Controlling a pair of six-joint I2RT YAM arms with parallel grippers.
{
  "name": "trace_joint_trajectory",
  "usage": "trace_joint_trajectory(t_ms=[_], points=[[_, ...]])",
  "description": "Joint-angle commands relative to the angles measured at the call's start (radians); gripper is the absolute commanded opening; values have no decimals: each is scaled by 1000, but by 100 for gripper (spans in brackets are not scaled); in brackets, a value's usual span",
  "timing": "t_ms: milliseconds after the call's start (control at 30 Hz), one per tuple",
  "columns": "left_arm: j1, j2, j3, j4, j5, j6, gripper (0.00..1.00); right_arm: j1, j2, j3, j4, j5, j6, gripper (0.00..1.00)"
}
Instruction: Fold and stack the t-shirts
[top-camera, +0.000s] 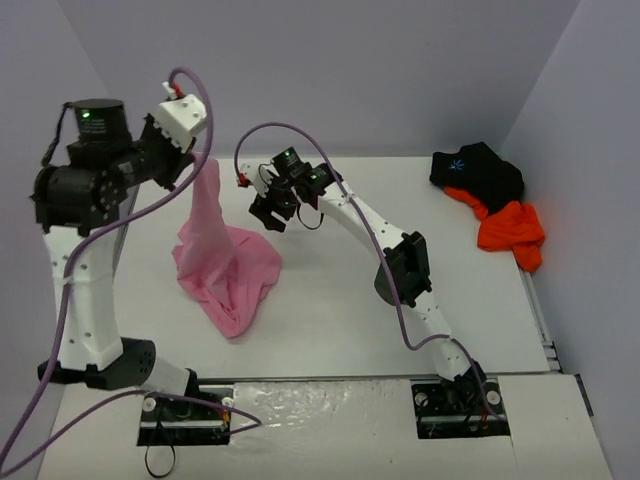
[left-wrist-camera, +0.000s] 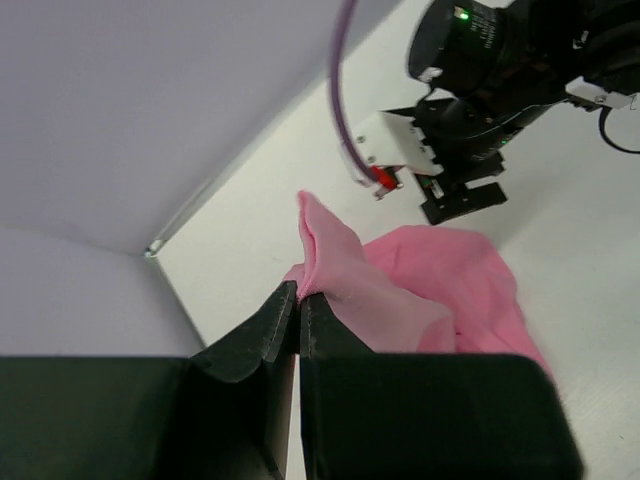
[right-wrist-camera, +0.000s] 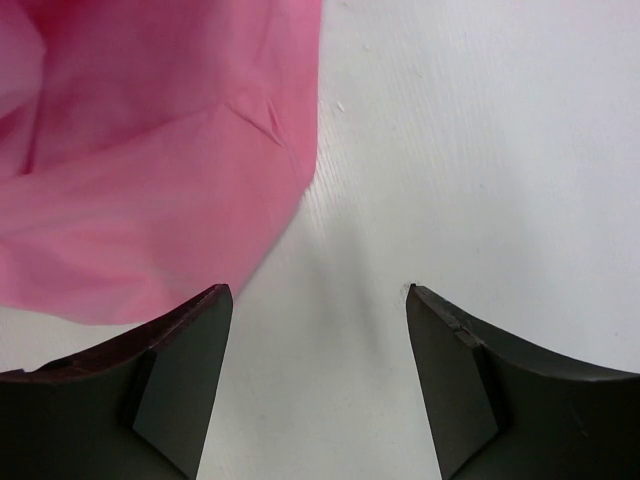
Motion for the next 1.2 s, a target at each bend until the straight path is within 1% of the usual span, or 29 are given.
trace_joint_trajectory(t_ms=[0,100,133,200,233,333,400,433,500,567,633,700,767,800,833,867,933,1000,1033,1100,1167], points=[[62,-166,205,-22,-4,12,0,14,-50,-61,54,46,-2,67],[89,-205,361,-35,-27,-29,0,6,-51,-67,59,81,-13,67],[95,-213,396,-61,-23,-22,0,2,-45,-64,59,80,-5,68],[102,-229,419,-71,-61,0,0,2,-42,-70,60,74,-4,68],[104,-235,413,-66,-84,5,0,4,-42,-76,60,67,-1,68],[110,-256,328,-20,-224,15,0,20,-49,-111,62,75,-8,68],[112,-259,268,32,-396,32,0,29,-58,-127,62,106,-19,68],[112,-253,236,46,-433,47,0,27,-65,-136,63,128,-21,67],[112,-213,157,69,-460,109,0,13,-90,-157,66,165,-23,67],[110,-158,119,91,-457,118,0,-34,-138,-192,71,185,-22,67],[103,-70,112,106,-449,115,0,-87,-179,-248,81,175,-20,67],[85,40,143,106,-461,101,0,-166,-237,-299,97,172,-23,67],[4,141,144,125,-569,128,0,-242,-292,-337,111,169,-29,67],[-83,166,133,139,-610,164,0,-269,-309,-346,114,167,-30,67],[-118,194,129,162,-634,169,0,-304,-333,-353,115,169,-34,68],[-177,232,141,165,-634,171,0,-338,-354,-357,117,175,-35,68],[-270,296,238,126,-604,166,0,-379,-377,-363,121,183,-33,68],[-369,366,316,106,-536,145,0,-427,-399,-367,126,194,-30,68],[-395,381,345,106,-514,140,0,-441,-402,-367,129,196,-20,68],[-469,434,487,108,-472,120,0,-482,-408,-367,134,196,-14,68],[-516,457,617,121,-397,60,0,-518,-408,-362,138,181,0,68]])
